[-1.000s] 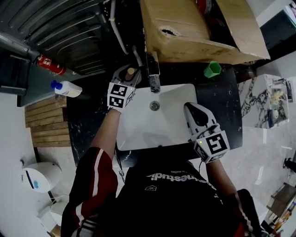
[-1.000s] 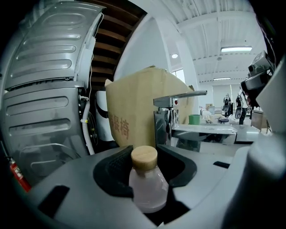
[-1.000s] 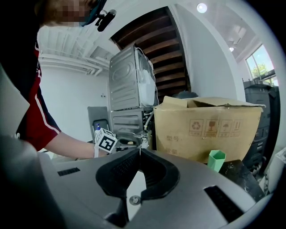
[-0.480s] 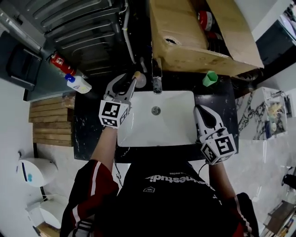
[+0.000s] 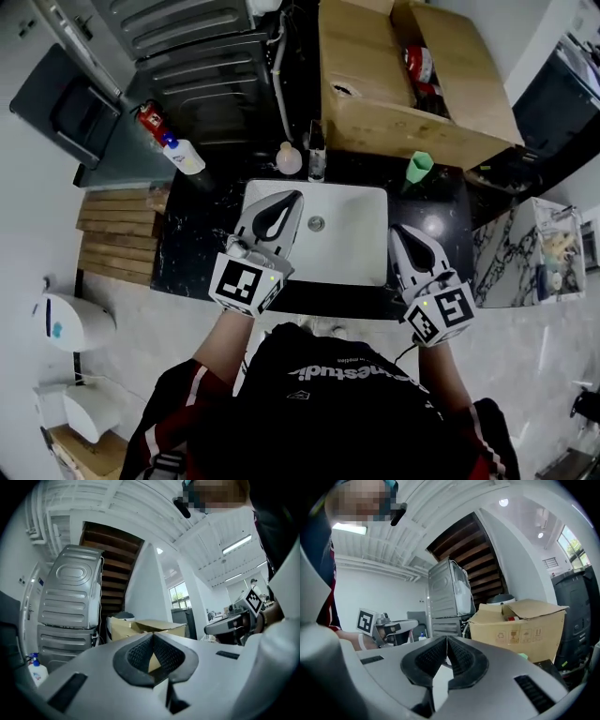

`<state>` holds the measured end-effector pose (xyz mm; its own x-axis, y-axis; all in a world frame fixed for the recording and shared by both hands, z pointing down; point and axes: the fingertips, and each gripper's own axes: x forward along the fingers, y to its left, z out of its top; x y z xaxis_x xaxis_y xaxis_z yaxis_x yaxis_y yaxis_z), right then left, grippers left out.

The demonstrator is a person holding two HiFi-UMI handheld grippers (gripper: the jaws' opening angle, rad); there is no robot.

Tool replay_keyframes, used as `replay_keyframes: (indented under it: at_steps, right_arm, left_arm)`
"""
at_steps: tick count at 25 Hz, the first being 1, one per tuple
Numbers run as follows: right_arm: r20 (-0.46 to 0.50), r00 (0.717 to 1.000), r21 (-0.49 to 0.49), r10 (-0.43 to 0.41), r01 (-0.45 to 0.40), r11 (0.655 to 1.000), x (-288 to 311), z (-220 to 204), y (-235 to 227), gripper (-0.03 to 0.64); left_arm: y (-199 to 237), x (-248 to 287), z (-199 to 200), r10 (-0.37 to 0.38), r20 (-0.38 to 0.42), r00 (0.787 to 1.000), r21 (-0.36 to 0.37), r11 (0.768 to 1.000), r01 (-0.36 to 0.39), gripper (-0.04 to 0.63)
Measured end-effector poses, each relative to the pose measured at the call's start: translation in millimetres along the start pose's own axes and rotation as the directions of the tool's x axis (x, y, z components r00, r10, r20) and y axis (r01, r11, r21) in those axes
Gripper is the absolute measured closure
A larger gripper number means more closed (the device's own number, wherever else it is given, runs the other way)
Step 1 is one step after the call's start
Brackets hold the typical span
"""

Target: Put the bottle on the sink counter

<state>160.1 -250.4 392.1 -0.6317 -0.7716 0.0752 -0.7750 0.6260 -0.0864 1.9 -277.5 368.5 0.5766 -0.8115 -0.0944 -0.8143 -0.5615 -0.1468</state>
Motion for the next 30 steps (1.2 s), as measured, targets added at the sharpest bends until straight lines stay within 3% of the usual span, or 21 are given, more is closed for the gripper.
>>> replay_keyframes:
  at_steps: [4, 9, 30]
  right_arm:
    - [0.001, 0.999, -0.005, 0.051, -0.051, 0.999, -20.0, 7.3, 16.7, 0.575]
    - [0.012, 0.997, -0.020, 0.071, -0.070, 0.997, -31.4, 15.3, 34.2, 0.576]
    - [0.028, 1.000, -0.053, 0.002, 0.000, 0.999, -22.7, 34.9, 85.2, 0.575]
  left_arm:
    - [-46.1, -19.0, 0.5, -0.034, -0.049, 0.998, -0.080, 0.996, 0.030, 0.581]
    - [-76.1, -33.7, 11.9, -0.087, -0.061, 0.994, -0.052, 0.995, 0.084, 0.581]
    - [-31.5, -73.7, 23.8, -0.147, -0.011, 0.989, -0.064, 0.987, 0.146, 0.580]
